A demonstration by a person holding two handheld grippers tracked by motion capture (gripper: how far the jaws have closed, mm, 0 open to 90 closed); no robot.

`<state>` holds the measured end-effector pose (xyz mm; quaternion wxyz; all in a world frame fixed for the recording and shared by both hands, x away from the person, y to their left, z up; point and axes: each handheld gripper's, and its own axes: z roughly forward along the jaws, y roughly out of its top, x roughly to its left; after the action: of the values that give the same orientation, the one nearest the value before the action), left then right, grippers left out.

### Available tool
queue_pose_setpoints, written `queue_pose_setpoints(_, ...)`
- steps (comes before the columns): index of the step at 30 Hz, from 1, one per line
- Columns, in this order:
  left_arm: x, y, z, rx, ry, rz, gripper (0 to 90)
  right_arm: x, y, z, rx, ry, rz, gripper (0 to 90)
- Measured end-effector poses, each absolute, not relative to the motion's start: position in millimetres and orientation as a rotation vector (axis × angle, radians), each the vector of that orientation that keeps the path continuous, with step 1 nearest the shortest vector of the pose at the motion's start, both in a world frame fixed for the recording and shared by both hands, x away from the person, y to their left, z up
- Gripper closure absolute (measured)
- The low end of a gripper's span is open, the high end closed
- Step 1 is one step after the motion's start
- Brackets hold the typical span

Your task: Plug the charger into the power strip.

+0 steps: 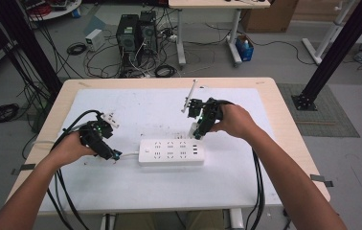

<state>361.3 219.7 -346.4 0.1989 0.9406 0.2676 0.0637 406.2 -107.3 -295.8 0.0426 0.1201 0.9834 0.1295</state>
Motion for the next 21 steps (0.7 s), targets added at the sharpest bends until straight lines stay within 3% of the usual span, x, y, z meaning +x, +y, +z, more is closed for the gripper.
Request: queue_pose_setpoints(21,359.6,227.1,-357.6,2.618,0.752,0.139,16.0,412.4,-53.2,-341.3,0.117,3.061,0.186,62.4)
